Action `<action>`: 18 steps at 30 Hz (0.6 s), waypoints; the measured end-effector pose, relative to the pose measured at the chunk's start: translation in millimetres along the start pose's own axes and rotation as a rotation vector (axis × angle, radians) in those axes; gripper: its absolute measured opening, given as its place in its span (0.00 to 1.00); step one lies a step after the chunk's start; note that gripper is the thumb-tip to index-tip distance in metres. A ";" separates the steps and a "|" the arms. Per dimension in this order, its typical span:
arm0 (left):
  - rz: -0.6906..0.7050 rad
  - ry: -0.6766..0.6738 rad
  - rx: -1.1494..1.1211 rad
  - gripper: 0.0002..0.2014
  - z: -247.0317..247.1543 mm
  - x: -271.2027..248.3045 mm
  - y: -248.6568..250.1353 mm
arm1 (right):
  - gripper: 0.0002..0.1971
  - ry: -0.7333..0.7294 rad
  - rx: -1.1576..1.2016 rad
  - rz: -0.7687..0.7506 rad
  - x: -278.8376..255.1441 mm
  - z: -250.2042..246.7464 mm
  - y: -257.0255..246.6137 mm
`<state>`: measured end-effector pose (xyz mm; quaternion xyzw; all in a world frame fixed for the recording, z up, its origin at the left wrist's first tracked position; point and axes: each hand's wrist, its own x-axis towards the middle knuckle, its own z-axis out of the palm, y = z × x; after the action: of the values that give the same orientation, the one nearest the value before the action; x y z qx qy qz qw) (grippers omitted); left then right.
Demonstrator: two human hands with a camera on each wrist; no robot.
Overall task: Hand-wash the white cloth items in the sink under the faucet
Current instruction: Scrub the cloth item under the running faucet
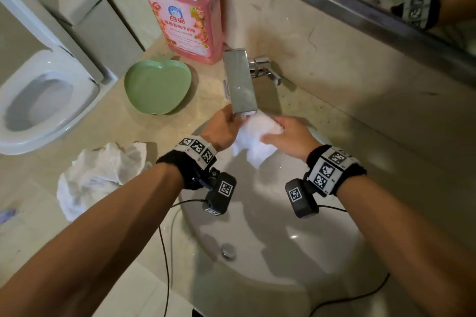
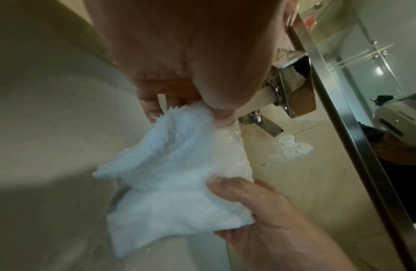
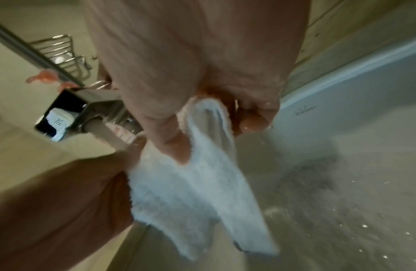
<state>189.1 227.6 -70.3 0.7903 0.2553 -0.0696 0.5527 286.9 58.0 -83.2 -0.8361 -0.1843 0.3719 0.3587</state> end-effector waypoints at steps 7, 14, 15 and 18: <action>-0.069 0.197 0.288 0.15 -19.2 3.5 -10.2 | 0.16 -0.046 0.356 0.026 3.7 0.3 9.3; -0.002 -0.001 0.102 0.18 -47.8 -10.3 -30.9 | 0.29 -0.024 0.266 -0.026 15.2 11.9 -6.4; 0.004 -0.058 0.063 0.16 -51.1 -12.4 -31.4 | 0.26 -0.044 0.190 -0.067 14.6 11.1 -9.9; -0.025 -0.149 0.064 0.15 -54.7 -18.8 -29.9 | 0.14 -0.076 0.049 -0.164 8.7 12.4 -20.2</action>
<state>149.2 278.9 -67.2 0.7971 0.2207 -0.1433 0.5436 282.5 82.4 -78.4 -0.7944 -0.2565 0.3772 0.4011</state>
